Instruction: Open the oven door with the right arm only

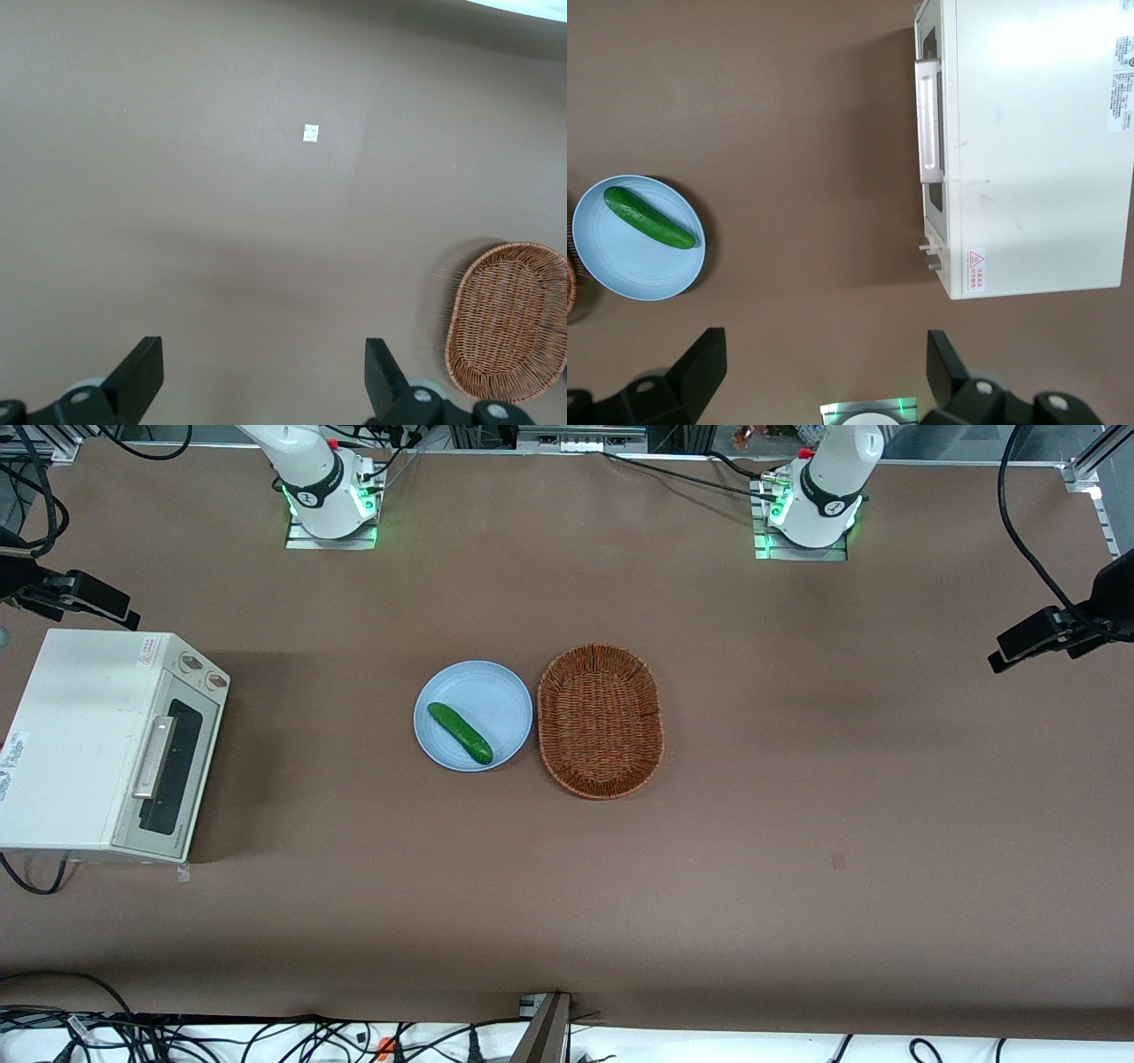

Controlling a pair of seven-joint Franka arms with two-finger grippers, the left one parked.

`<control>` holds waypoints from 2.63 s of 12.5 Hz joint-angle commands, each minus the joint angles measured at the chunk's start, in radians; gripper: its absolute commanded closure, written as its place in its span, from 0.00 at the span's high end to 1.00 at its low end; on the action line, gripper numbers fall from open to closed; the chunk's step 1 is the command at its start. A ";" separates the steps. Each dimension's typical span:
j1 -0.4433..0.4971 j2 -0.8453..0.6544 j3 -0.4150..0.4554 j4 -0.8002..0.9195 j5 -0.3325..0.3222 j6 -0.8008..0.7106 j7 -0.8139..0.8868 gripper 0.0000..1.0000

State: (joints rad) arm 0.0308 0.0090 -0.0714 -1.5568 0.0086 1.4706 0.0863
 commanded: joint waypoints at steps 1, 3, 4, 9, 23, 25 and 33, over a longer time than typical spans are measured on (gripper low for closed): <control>0.009 -0.003 0.007 0.000 -0.013 -0.010 0.012 1.00; 0.015 -0.003 0.009 -0.002 -0.013 -0.024 0.015 1.00; 0.017 -0.003 0.009 -0.002 -0.013 -0.030 0.015 1.00; 0.024 -0.003 0.009 -0.002 -0.010 -0.032 0.015 1.00; 0.152 0.204 0.009 -0.040 -0.117 -0.006 0.075 0.14; 0.156 0.261 0.009 -0.040 -0.206 0.020 0.075 0.08; 0.153 0.425 0.007 -0.025 -0.515 0.085 0.000 0.00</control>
State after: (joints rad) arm 0.1846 0.4124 -0.0629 -1.6055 -0.4606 1.5585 0.1269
